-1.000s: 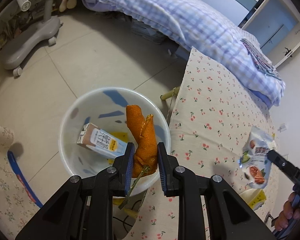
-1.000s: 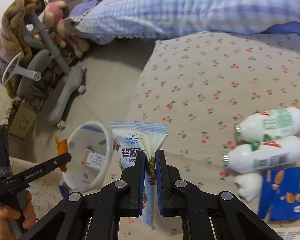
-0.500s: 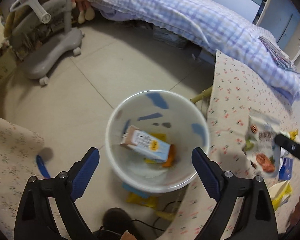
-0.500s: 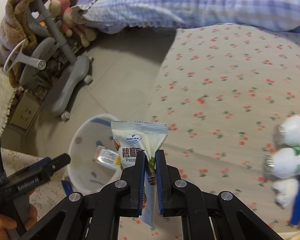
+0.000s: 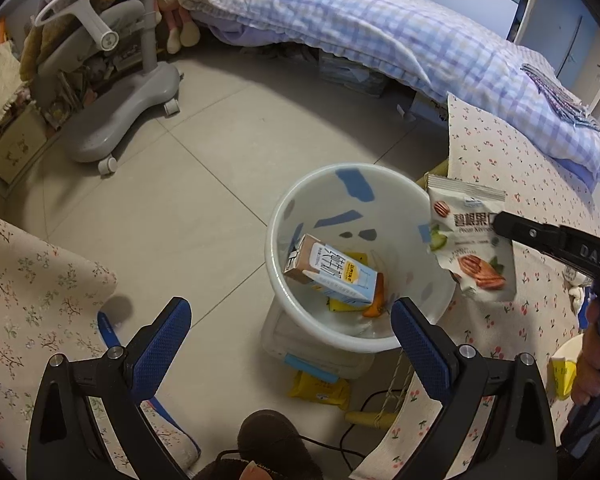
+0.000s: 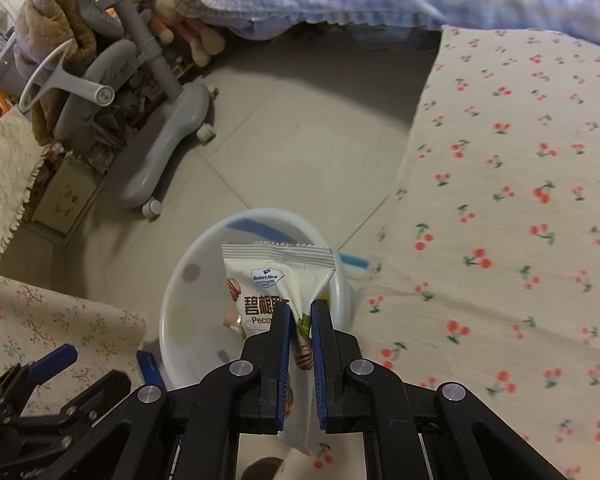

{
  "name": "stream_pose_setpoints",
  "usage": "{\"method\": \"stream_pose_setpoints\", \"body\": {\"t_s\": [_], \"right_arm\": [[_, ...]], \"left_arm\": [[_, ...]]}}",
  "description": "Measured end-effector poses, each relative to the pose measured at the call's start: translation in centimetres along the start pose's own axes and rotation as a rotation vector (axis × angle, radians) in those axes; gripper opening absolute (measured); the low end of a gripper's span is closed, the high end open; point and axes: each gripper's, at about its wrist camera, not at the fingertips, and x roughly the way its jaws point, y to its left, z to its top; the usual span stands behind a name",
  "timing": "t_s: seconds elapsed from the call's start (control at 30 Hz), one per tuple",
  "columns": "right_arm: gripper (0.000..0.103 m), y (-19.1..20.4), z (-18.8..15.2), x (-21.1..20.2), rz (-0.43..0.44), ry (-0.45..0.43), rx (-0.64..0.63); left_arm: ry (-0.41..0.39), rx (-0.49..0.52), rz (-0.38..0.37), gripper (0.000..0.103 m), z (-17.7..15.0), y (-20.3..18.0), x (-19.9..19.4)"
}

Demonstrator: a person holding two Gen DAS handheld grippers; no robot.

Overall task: Collect trash
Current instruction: 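Open the left tool over the wastebasket while the right tool releases the pecan bag into it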

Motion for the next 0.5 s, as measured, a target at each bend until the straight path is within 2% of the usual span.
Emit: {"method": "stream_pose_setpoints", "body": {"t_s": [0.2,0.23,0.3,0.5], "right_arm": [[0.017,0.2,0.2,1.0,0.027,-0.007,-0.015],[0.033,0.3,0.2,1.0,0.034,-0.003,-0.015],[0.058,0.5,0.1,0.5,0.042,-0.009,-0.012],[0.063,1.6,-0.3,-2.0,-0.018,-0.037,-0.097]], "left_arm": [[0.011,-0.001,-0.007,0.101,-0.1,0.2,0.1],[0.014,-0.002,-0.011,0.101,-0.2,0.2,0.1],[0.022,-0.003,-0.023,0.101,-0.2,0.0,0.1],[0.041,-0.001,-0.049,0.101,-0.3,-1.0,-0.1]]}}
